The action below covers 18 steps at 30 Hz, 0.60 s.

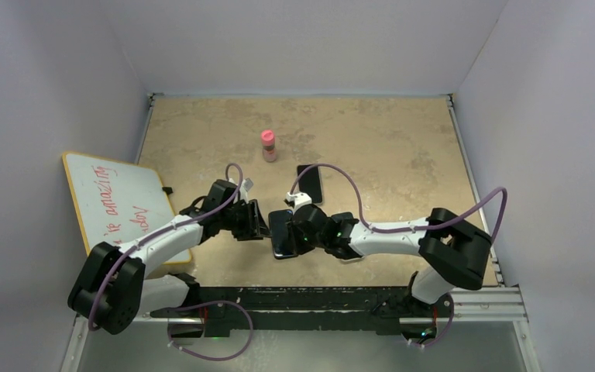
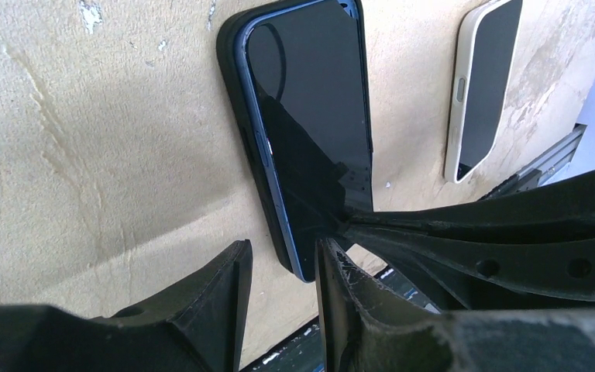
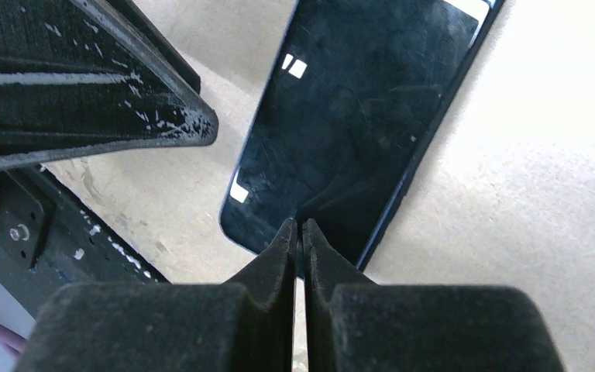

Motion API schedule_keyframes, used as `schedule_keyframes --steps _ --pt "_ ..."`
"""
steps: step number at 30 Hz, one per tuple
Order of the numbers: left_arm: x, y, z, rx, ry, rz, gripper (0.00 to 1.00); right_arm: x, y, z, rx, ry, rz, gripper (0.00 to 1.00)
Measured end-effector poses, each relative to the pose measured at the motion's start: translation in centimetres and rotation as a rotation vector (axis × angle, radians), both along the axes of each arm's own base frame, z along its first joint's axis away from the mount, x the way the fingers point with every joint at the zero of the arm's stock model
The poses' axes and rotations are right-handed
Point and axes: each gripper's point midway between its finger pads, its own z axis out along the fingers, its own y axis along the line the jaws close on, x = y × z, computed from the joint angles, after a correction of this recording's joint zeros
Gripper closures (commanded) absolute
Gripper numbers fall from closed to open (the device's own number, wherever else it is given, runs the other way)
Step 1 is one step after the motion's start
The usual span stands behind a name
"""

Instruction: Put the phone into the phone case

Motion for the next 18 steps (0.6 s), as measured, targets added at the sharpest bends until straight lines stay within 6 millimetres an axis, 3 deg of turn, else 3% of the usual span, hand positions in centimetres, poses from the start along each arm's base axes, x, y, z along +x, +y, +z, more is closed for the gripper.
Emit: schedule_keyframes --steps 5,9,14,18 --pt "-0.1 0.0 -0.4 0.006 0.014 -0.001 0.63 -0.5 -1.1 0.5 -0.028 0.011 -0.002 0.93" --pt "-0.1 -0.1 -0.3 0.002 0.012 -0.003 0.62 -0.6 -1.1 2.5 0.014 -0.006 0.002 0.87" --pt "0.0 -0.3 -0.4 -0.011 0.011 -0.021 0.59 -0.8 -1.6 2.4 -0.008 -0.010 0.018 0.57" --pt "-0.3 -0.3 -1.0 -0.005 0.021 -0.027 0.58 -0.9 -2.2 2.3 -0.045 -0.034 0.051 0.55"
